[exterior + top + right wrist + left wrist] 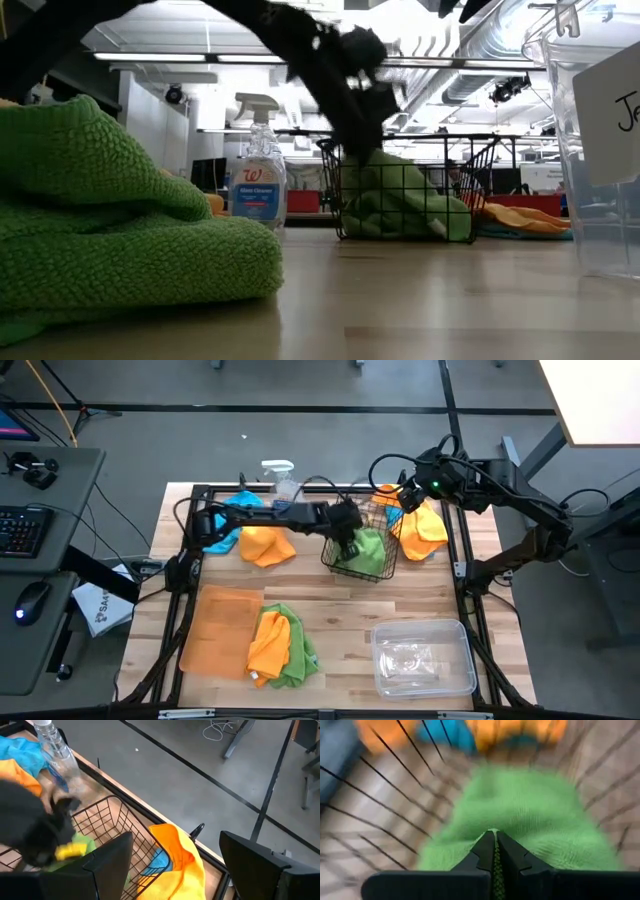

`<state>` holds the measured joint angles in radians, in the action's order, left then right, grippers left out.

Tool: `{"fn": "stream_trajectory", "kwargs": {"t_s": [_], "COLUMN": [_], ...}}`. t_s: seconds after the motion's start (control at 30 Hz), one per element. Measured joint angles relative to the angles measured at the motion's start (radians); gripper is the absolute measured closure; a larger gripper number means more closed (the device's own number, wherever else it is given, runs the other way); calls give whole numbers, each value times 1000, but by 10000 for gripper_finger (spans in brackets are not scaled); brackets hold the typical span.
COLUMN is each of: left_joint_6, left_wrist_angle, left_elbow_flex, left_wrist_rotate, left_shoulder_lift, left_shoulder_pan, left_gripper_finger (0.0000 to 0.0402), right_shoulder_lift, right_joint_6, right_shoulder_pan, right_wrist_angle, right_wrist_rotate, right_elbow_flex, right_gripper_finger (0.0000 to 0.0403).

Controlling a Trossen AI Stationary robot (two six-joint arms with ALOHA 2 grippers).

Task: Sort microfiber towel by color & place in baskets
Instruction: Adjust the green microfiber cloth into the bin

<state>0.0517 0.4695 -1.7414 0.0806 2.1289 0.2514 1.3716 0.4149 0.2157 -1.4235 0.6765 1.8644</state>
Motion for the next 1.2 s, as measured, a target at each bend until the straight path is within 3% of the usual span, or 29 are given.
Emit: {"fn": "stream_trajectory", "kwargs": {"t_s": [0.27, 0.43, 0.5, 0.67, 0.83, 0.97, 1.2], "left_joint_6": [0, 19, 30, 113, 150, 76, -19], "left_wrist_angle": [63, 98, 33, -207, -306, -305, -229], "left_elbow_flex": [-2, 15, 51, 176, 212, 202, 134], "left_wrist_rotate": [9, 6, -19, -189, -190, -172, -149], "left_shoulder_lift": [-149, -221, -234, -226, -211, -216, -215], "left_shoulder_pan": [33, 32, 26, -7, -34, -36, -36], "left_gripper_finger": [401, 401, 401, 401, 395, 357, 250], "right_shoulder_lift": [0, -1, -1, 0, -9, -26, -37], "right_joint_6": [-4, -15, -31, -31, -30, -58, -167], "right_shoulder_pan": [0, 0, 0, 0, 0, 0, 0], "right_wrist_angle": [15, 16, 21, 29, 42, 90, 210], "right_wrist_rotate": [-1, -62, -103, -146, -173, -246, -397], "right_elbow_flex": [0, -35, -75, -202, -273, -306, -367], "right_gripper_finger": [108, 108, 108, 108, 108, 108, 108]}}
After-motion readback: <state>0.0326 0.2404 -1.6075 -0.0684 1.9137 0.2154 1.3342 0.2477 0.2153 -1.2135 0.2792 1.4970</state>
